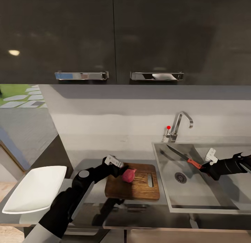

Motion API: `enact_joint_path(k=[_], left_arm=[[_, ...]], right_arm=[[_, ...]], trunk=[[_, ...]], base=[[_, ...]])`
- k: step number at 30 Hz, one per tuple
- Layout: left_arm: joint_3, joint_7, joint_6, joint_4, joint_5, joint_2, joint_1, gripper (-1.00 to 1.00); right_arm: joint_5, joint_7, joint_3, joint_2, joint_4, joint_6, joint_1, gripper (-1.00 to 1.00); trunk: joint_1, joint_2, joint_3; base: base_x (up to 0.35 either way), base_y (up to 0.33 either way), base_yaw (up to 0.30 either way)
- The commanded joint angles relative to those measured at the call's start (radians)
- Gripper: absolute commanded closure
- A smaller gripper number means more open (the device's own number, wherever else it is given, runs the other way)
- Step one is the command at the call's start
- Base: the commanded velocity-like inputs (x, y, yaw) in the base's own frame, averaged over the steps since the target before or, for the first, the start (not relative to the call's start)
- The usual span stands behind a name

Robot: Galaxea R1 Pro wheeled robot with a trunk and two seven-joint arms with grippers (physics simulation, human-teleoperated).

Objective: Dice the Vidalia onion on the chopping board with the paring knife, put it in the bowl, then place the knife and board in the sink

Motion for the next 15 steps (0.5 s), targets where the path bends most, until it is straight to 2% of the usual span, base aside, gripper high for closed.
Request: enact_joint_path(k=[1,7,10,11,12,14,15], left_arm=[[0.000,0.001,0.008,-0.004,0.007,0.003,-0.001,-1.00],[0.002,0.000,0.009,-0.002,0.009,0.008,-0.001,-1.00],[0.000,0.000,0.009,0.000,0.009,0.008,-0.001,-1.00],[0.000,0.000,0.010,0.000,0.009,0.007,-0.001,-1.00],[0.000,0.000,0.019,-0.002,0.009,0.006,-0.001,-1.00],[0.001,0.001,0.026,-0.003,0.009,0.005,-0.001,-1.00],[0.001,0.002,0.027,-0.004,0.009,0.005,-0.001,-1.00]], right_arm=[[-0.007,-0.002,0.003,-0.001,0.000,0.006,-0.002,1.00],[-0.007,-0.013,0.011,-0.001,0.000,0.006,-0.002,1.00],[-0.007,-0.074,0.017,0.003,0.000,0.004,-0.002,1.00],[-0.008,-0.094,0.018,0.010,0.000,0.004,-0.002,1.00],[-0.009,-0.123,0.019,0.058,0.000,0.004,-0.002,1.00],[-0.009,-0.132,0.019,0.092,0.000,0.004,-0.002,1.00],[-0.009,-0.134,0.020,0.099,0.000,0.004,-0.002,1.00]], trunk=[[0.001,-0.002,-0.002],[0.001,-0.002,-0.002],[0.001,-0.002,-0.002],[0.001,-0.002,-0.002],[0.001,-0.002,-0.002],[0.001,-0.002,-0.002],[0.001,-0.002,-0.002]], base=[[0.000,0.000,0.000],[0.000,0.000,0.000],[0.000,0.000,0.000],[0.000,0.000,0.000],[0.000,0.000,0.000],[0.000,0.000,0.000],[0.000,0.000,0.000]])
